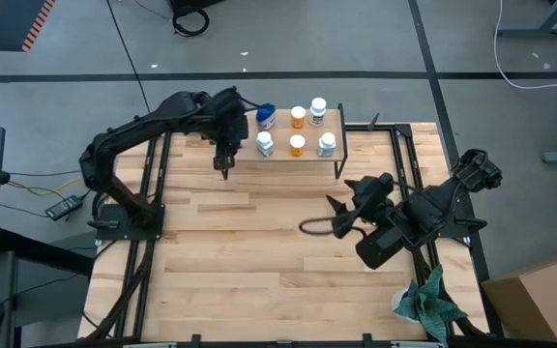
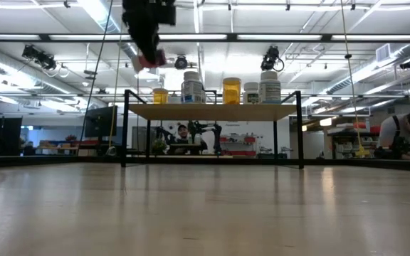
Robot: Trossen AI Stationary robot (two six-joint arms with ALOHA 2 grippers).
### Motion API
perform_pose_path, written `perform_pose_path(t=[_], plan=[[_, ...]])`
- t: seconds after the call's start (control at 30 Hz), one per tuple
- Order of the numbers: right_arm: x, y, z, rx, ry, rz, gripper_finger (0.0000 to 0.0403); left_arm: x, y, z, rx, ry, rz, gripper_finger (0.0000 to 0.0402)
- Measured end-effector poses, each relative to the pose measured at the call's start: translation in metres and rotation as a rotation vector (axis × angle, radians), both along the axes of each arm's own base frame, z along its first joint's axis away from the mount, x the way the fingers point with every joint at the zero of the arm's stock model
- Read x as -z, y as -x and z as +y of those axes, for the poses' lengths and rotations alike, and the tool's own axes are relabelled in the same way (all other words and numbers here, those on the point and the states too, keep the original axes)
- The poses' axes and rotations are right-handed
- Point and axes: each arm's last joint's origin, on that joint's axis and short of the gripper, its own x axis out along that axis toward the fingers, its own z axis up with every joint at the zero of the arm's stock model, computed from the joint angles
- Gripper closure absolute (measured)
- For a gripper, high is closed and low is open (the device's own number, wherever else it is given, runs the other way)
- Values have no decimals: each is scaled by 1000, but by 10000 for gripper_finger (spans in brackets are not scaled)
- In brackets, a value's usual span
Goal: Pick and place medicine bottles onto shelf by color
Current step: Put the pink medicine bottle on the shelf
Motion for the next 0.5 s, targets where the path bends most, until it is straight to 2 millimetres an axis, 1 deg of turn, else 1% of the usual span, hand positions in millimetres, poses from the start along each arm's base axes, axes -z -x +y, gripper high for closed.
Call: perform_pose_path(t=[0.1,0.23,0.3,0.4,0.5], plan=[[-4,-11,-2,22,-30,-91,101,-17,1,-14,-1,-30,-122,202],[-11,-28,-4,-35,-5,-118,101,-41,1,-35,-22,-47,-325,203],[-16,-36,-8,-46,3,-150,101,-50,-1,-45,-28,-38,-415,208],[-25,-50,-16,-32,-42,-247,101,-55,-8,-59,-51,7,-505,215],[-33,-64,-26,-84,-129,-322,101,-56,-13,-75,-55,60,-535,214]])
